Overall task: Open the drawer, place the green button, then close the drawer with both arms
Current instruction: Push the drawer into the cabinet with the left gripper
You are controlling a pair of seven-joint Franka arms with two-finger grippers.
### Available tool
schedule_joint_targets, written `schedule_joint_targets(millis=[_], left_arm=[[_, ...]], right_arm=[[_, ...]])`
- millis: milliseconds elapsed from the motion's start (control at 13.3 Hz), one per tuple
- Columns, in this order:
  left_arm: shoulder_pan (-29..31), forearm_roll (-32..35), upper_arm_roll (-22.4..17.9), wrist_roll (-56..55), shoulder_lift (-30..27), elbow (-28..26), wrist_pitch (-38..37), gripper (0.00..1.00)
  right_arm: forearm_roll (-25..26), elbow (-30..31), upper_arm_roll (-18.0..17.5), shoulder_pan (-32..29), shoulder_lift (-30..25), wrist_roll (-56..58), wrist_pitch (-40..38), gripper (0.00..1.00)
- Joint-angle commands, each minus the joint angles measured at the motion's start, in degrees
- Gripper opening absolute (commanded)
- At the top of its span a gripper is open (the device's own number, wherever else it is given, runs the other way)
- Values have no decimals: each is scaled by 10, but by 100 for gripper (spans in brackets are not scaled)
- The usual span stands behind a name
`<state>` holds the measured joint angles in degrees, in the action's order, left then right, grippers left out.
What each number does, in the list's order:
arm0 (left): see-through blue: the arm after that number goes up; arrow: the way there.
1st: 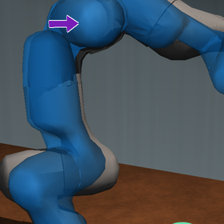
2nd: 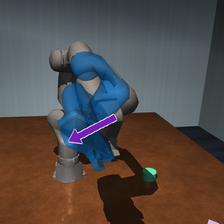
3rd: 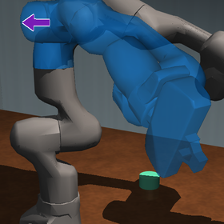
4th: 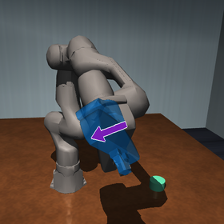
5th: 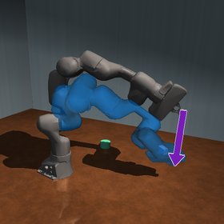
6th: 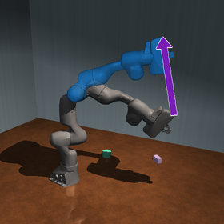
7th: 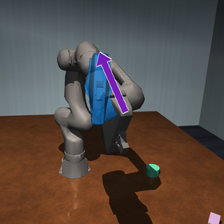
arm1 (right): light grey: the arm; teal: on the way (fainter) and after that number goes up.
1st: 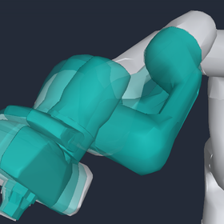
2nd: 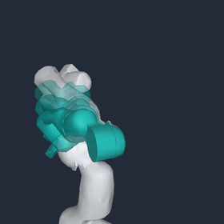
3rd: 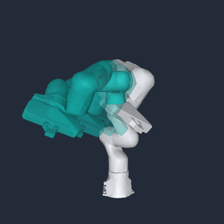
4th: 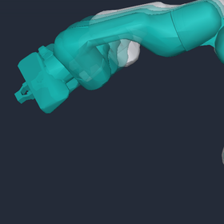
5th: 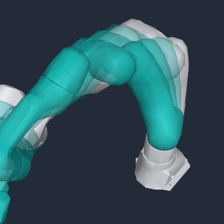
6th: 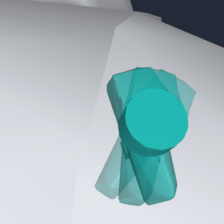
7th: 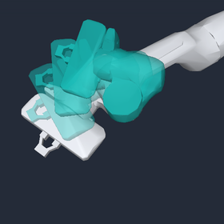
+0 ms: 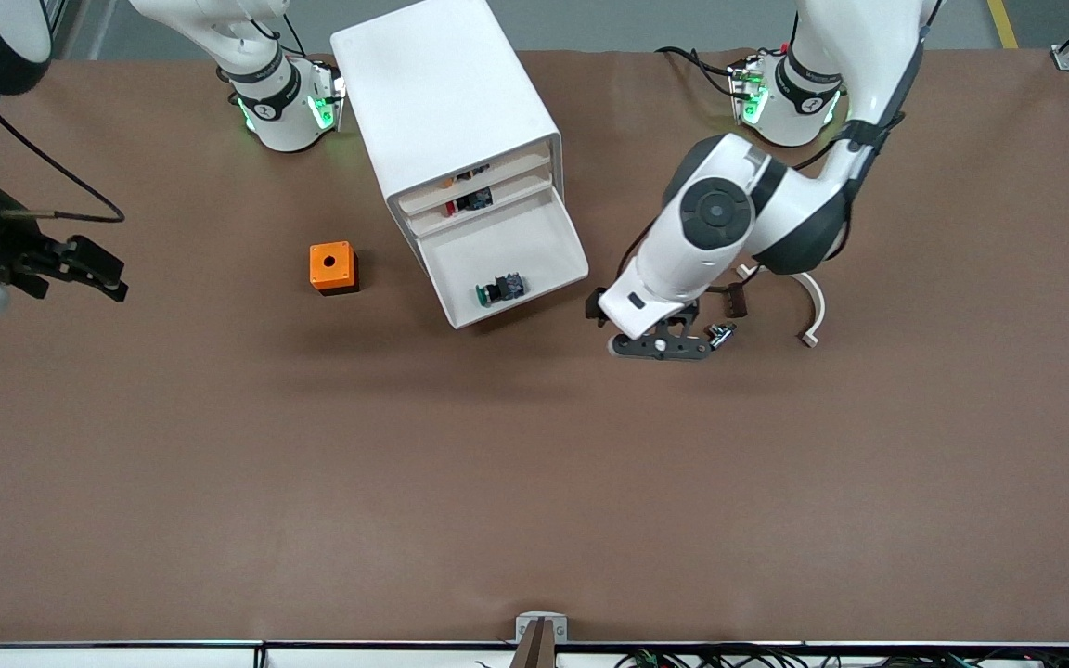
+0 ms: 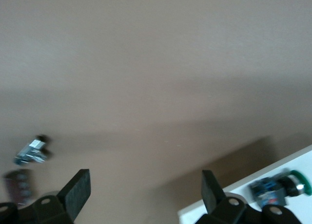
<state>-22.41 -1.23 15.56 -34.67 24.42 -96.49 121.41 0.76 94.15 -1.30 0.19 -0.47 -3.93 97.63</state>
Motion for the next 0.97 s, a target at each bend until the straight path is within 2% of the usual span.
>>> schedule_joint_targets(millis=[0, 300, 524, 899], left_arm=[[-25, 11, 1, -42, 46, 45, 0, 100], [-60, 14, -4, -98, 85, 62, 62, 100], [-68, 32, -4, -128, 112, 67, 75, 100], [-93, 31, -4, -180, 167, 68, 123, 100]], right_arm=[[13, 11, -8, -9, -20, 12, -8, 100], [4, 10, -5, -17, -19, 24, -11, 100], [-16, 13, -5, -29, -20, 45, -16, 100], [-16, 14, -5, -31, -21, 44, -21, 100]])
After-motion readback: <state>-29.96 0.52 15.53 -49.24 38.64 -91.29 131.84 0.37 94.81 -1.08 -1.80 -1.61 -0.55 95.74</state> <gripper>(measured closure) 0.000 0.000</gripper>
